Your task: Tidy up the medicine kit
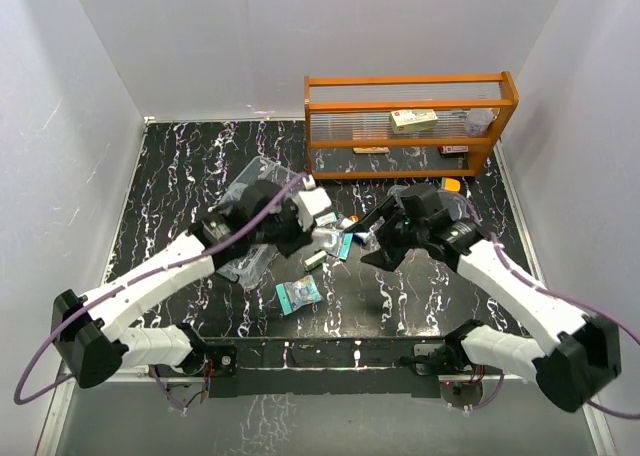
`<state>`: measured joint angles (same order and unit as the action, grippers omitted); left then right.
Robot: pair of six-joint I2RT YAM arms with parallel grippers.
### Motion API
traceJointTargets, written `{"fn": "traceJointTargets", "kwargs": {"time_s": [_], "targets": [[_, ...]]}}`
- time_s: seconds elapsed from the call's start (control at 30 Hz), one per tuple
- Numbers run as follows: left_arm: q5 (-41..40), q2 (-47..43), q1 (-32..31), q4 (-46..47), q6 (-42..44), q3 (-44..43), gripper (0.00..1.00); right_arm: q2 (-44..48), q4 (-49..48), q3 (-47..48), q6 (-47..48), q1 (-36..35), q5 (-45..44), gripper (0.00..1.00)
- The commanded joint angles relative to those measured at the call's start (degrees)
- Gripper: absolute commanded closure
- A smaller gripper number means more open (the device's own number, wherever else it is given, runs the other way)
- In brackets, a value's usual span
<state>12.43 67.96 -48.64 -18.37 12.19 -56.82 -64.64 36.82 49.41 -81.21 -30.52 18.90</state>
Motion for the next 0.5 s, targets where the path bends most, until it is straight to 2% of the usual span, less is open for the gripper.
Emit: {"fn": "traceJointTargets", "kwargs": {"time_s": [0.0,0.17,0.27,0.47], "targets": [[3.68,3.17,8.61,-18.03,0.78,-11.23,0.85,9.52,-8.78,1.85,4.52,0.56,-7.81,0.23],[6.74,4.82,17.61,-27.79,2.73,-19.26,0.86,15.25,-13.51,1.1,6.6,0.63,-11.55,0.24],[2.12,7.35,20.94,-34.46,3.21,-24.38,0.87,14.2,-11.93,3.19,8.67,0.63,-12.2,0.24],[2.06,8.62,26.2,-39.41,3.8,-27.54,0.87,9.31,-11.31,4.95,11.47,0.63,-7.58,0.25]]}}
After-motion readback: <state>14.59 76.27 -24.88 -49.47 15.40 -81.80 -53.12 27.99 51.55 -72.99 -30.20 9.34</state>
